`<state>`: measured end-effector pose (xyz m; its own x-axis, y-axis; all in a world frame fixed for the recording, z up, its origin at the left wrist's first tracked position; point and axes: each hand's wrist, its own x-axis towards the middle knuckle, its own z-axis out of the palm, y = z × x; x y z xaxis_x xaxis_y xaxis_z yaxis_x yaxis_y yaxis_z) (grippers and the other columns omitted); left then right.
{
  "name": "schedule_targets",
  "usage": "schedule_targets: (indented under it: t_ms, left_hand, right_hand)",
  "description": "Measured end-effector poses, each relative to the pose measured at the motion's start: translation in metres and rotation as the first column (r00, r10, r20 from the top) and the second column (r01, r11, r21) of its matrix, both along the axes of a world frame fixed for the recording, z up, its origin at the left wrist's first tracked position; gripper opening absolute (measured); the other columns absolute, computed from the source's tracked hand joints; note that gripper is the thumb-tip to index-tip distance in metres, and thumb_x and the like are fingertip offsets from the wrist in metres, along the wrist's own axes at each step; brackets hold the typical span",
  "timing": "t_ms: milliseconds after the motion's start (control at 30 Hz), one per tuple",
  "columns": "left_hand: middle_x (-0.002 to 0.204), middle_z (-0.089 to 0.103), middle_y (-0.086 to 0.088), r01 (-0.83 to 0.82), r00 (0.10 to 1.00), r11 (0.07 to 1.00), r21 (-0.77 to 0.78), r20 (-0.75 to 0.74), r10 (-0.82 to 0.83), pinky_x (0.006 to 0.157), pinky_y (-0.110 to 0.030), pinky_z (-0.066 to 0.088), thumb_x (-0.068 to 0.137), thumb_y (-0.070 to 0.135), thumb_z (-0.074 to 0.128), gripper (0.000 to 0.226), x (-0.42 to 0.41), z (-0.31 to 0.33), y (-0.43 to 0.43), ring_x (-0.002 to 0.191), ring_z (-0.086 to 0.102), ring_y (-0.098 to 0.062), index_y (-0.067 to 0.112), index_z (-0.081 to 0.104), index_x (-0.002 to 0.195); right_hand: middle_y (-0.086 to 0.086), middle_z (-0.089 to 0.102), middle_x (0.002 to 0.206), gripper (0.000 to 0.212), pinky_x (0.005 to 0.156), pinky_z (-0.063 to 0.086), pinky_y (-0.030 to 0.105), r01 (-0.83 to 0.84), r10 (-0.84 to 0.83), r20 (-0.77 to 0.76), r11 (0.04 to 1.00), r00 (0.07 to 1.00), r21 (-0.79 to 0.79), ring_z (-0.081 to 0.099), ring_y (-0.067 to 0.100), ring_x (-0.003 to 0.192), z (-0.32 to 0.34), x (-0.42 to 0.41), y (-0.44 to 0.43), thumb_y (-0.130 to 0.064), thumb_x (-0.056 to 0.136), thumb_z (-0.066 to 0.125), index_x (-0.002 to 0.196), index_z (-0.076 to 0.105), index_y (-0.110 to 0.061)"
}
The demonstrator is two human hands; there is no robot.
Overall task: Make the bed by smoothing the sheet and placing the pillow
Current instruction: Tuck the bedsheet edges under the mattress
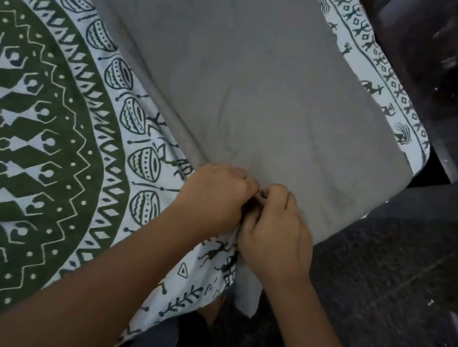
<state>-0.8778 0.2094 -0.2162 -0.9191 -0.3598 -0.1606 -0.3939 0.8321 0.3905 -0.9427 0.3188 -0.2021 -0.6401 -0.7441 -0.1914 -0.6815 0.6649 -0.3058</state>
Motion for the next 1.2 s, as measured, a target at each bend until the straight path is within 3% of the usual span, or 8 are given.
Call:
schedule_targets:
  t_ms: [167, 333, 433, 600, 700, 833, 1000, 1200]
  left_hand:
    - [0.059, 0.054, -0.007, -0.213, 0.944, 0.972, 0.101, -0.235, 0.232, 0.047, -0.025, 0.031, 0.074, 0.034, 0.041, 0.032, -0.021, 0.017, -0.004, 0.053, 0.054, -0.030, 0.010, 0.061, 0.068]
    - [0.060, 0.055, -0.003, -0.421, 0.774, 0.817, 0.395, -0.313, 0.550, 0.054, -0.036, 0.043, 0.080, 0.048, 0.044, 0.039, -0.044, 0.049, -0.024, 0.064, 0.057, -0.028, 0.013, 0.049, 0.065]
    - [0.056, 0.049, 0.004, -0.490, 0.647, 0.712, 0.502, -0.338, 0.684, 0.056, -0.038, 0.042, 0.084, 0.044, 0.043, 0.036, -0.054, 0.062, -0.061, 0.063, 0.054, -0.023, 0.014, 0.049, 0.066]
    - [0.077, 0.060, 0.004, -0.554, 0.465, 0.628, 0.546, -0.423, 0.778, 0.065, -0.034, 0.043, 0.089, 0.025, 0.040, 0.021, -0.054, 0.076, -0.125, 0.066, 0.051, -0.010, 0.013, 0.055, 0.095]
    - [0.076, 0.055, 0.008, -0.667, 0.338, 0.559, 0.493, -0.468, 0.816, 0.053, -0.014, 0.037, 0.085, 0.007, 0.051, 0.024, -0.044, 0.089, -0.169, 0.058, 0.048, 0.001, 0.014, 0.047, 0.107]
    - [0.118, 0.053, 0.002, -0.708, 0.388, 0.549, 0.444, -0.405, 0.828, 0.081, -0.008, 0.040, 0.087, 0.020, 0.059, 0.046, -0.024, 0.076, -0.192, 0.096, 0.052, -0.002, 0.014, 0.039, 0.127]
    - [0.139, 0.037, -0.011, -0.672, 0.699, 0.680, 0.294, -0.054, 0.713, 0.096, -0.034, 0.038, 0.087, 0.032, 0.061, 0.061, 0.000, 0.026, -0.155, 0.124, 0.039, -0.027, 0.012, 0.035, 0.138]
    - [0.138, 0.039, -0.015, -0.601, 0.799, 0.779, 0.179, 0.167, 0.578, 0.102, -0.035, 0.033, 0.083, 0.036, 0.058, 0.064, 0.015, -0.021, -0.076, 0.124, 0.040, -0.031, 0.007, 0.041, 0.137]
  right_hand:
    - [0.016, 0.037, 0.133, 0.051, 0.076, 0.035, 0.031, 0.186, -0.259, 0.276, 0.947, 0.926, 0.262, 0.044, 0.032, 0.090, 0.008, -0.033, 0.005, -0.031, 0.091, 0.048, 0.139, 0.029, -0.034]
    - [0.011, 0.055, 0.119, 0.027, 0.071, 0.030, 0.028, 0.416, -0.366, 0.319, 0.904, 0.874, -0.102, 0.047, 0.022, 0.080, 0.043, -0.067, -0.049, -0.025, 0.092, 0.044, 0.117, 0.054, -0.032]
    - [0.010, 0.044, 0.127, 0.027, 0.070, 0.029, 0.025, 0.383, -0.292, 0.355, 0.897, 0.888, -0.221, 0.049, 0.018, 0.079, 0.066, -0.078, -0.107, -0.023, 0.091, 0.045, 0.115, 0.052, -0.034]
    - [0.014, 0.027, 0.147, 0.033, 0.080, 0.029, 0.025, -0.046, 0.076, 0.058, 0.913, 0.995, -0.406, 0.049, 0.031, 0.106, 0.098, -0.082, -0.212, -0.024, 0.085, 0.051, 0.118, 0.055, -0.030]
    - [0.010, 0.033, 0.149, 0.041, 0.098, 0.042, 0.042, -0.518, 0.545, -0.065, 0.745, 0.836, -0.421, 0.046, 0.028, 0.126, 0.117, -0.081, -0.286, -0.028, 0.081, 0.049, 0.119, 0.063, -0.027]
    - [0.000, 0.021, 0.158, 0.050, 0.107, 0.033, 0.049, -0.807, 0.799, -0.116, 0.588, 0.590, -0.050, 0.038, 0.025, 0.136, 0.114, -0.073, -0.349, -0.036, 0.093, 0.045, 0.142, 0.039, -0.036]
    - [0.017, 0.019, 0.153, 0.069, 0.102, 0.038, 0.047, -0.646, 0.647, 0.049, 0.749, 0.761, 0.144, 0.042, 0.040, 0.127, 0.051, -0.061, -0.316, -0.034, 0.090, 0.055, 0.149, 0.020, -0.025]
    - [0.012, 0.006, 0.159, 0.066, 0.112, 0.025, 0.053, -0.614, 0.590, 0.176, 0.736, 0.788, 0.286, 0.019, 0.039, 0.141, -0.027, -0.037, -0.210, -0.030, 0.096, 0.046, 0.152, 0.010, -0.024]
